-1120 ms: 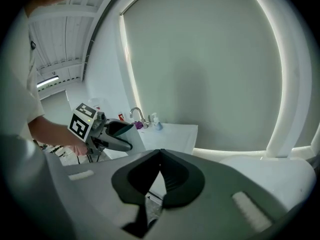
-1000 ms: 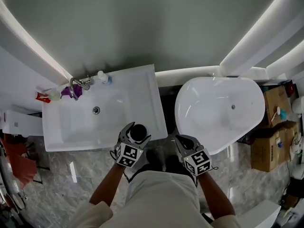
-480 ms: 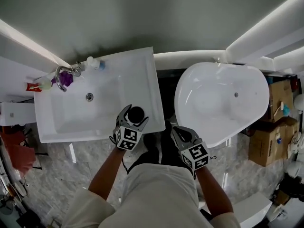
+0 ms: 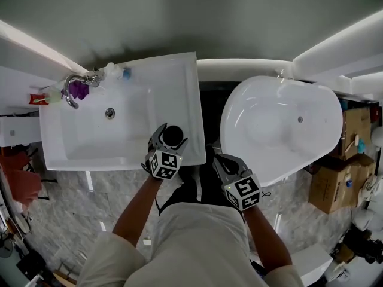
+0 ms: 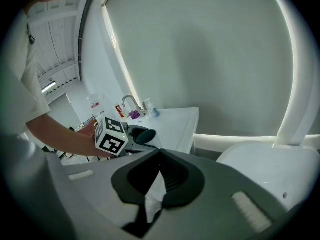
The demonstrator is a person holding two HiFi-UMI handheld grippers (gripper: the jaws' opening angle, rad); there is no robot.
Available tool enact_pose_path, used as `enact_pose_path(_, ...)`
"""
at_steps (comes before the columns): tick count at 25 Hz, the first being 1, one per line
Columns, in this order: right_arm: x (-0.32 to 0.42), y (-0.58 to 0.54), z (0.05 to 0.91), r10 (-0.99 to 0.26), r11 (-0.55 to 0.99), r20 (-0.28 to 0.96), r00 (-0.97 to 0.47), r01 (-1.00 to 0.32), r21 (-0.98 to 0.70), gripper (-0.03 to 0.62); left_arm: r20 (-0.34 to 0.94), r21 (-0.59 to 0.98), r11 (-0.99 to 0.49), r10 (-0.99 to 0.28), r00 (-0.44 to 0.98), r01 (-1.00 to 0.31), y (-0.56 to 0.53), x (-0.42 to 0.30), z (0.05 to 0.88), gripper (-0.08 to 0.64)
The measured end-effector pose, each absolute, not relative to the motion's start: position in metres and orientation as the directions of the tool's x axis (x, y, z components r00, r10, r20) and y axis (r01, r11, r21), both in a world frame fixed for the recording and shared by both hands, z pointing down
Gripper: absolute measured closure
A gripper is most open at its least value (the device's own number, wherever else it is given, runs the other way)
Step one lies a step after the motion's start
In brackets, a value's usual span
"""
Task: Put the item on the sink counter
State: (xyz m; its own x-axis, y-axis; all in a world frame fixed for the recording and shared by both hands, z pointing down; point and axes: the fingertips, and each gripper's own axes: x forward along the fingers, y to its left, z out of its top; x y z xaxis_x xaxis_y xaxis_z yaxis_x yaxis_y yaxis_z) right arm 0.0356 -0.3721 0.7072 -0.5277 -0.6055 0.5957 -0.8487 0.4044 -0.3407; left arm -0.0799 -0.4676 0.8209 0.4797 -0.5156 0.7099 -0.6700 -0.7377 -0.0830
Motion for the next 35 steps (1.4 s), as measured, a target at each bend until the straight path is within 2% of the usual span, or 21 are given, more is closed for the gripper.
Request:
enact_pose_path(15,0.041,-0.369,0.717,-0.591,0.397,0.615,-0.522,-0.852,-0.341,0.581,0.72,-0.056,-0.722,-0.508,0.473,-0.69,-0.468,-0.079,0.839,0.153)
enact_pose_path(19,0.04,-0.366,0.712,-0.596,0.401,0.612,-0.519,-0.854,-0.332,0.582,0.728,-0.04,-0.703,-0.508,0.461,-0.71,-0.47,-0.081,0.836,0.11)
enact_pose_path(23,0.039,-0.362,0.704,-0.606,0.408,0.607,-0.514,-0.856,-0.317,0.582,0.723,-0.001,-0.698,-0.496,0.482,-0.716,-0.466,-0.082,0.828,0.091)
enact_pose_path(35,0.027,-0.339,0.673,-0.648,0.431,0.579,-0.495,-0.865,-0.257,0.581,0.658,0.01,-0.721,-0.516,0.548,-0.692,-0.434,-0.092,0.772,0.091)
